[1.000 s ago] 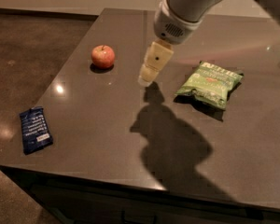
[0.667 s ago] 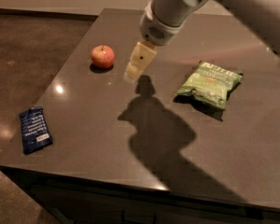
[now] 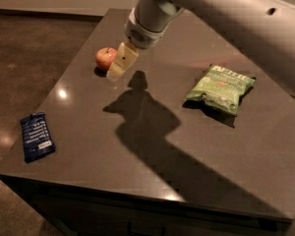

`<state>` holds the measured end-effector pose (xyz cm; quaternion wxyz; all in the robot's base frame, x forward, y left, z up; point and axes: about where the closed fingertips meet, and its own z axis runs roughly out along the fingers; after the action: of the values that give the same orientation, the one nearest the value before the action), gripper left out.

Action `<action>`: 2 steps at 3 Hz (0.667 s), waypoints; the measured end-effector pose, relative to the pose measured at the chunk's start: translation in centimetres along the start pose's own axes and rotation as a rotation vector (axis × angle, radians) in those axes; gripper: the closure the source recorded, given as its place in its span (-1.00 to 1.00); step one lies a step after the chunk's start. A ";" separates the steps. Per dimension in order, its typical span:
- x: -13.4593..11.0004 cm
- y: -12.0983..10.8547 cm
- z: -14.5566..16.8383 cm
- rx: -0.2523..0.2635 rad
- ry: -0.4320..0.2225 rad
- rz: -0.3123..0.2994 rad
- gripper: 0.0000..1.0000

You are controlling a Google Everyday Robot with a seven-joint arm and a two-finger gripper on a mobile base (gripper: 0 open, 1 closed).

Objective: Pick apple

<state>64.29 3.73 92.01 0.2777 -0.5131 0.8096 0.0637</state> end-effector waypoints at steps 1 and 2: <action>-2.0 0.1 2.2 0.011 0.002 0.033 -1.00; -3.7 0.3 4.1 0.038 -0.001 0.052 -1.00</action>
Offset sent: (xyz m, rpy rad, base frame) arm 0.0407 0.0737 -0.0226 0.0152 -0.0385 -0.1039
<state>66.76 8.38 90.43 0.2861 -0.4867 0.8235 0.0558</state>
